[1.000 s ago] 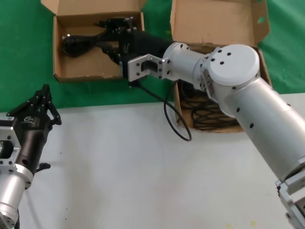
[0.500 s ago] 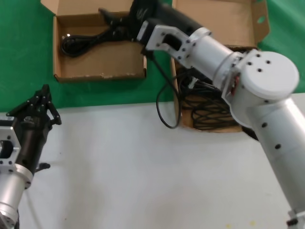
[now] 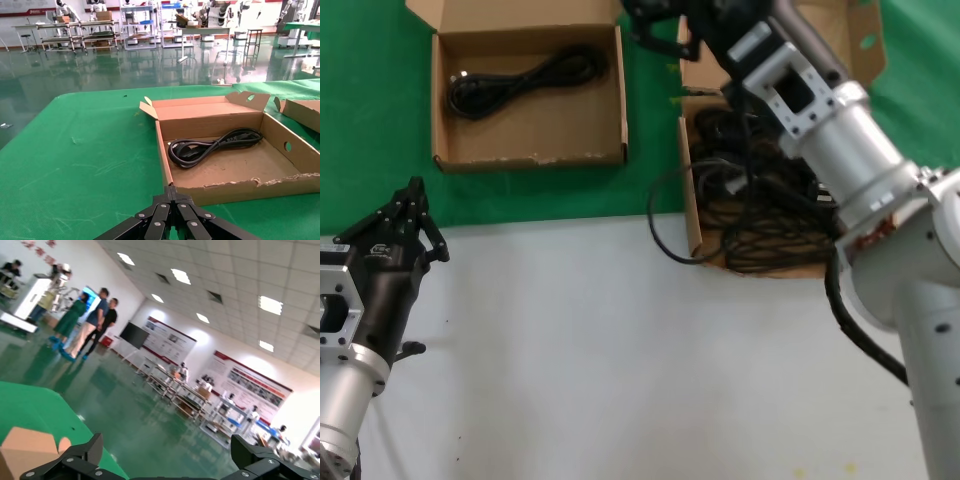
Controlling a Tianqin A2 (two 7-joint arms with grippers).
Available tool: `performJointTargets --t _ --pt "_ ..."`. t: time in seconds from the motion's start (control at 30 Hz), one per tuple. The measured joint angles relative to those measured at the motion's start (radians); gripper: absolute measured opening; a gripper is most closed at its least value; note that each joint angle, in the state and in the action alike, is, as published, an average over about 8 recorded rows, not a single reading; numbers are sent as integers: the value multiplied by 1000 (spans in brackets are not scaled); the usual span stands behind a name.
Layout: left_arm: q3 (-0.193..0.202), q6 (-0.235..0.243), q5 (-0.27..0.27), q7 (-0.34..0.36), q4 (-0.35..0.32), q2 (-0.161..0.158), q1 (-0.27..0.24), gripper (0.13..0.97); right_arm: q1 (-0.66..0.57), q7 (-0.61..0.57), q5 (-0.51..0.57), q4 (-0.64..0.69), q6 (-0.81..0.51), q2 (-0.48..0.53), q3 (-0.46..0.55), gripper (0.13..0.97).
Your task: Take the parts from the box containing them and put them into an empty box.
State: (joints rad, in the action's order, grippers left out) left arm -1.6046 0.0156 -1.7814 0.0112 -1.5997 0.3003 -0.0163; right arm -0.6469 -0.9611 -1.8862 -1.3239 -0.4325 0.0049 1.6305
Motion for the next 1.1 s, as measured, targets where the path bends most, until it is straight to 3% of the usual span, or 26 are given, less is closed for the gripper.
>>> performJointTargets --t 0.23,0.5,0.77,1.1 --pt "0 0 0 0 0 0 0 145 69 -51 -78 -8 -30 -1 -66 924" --pt "0 0 0 0 0 0 0 148 95 -55 -99 -5 -40 4 -85 960" --pt "0 -1 -1 -1 0 0 1 170 135 19 -86 -25 -6 26 -81 966" --pt "1 -3 -4 -2 0 0 3 279 208 152 -62 -60 56 64 -74 966"
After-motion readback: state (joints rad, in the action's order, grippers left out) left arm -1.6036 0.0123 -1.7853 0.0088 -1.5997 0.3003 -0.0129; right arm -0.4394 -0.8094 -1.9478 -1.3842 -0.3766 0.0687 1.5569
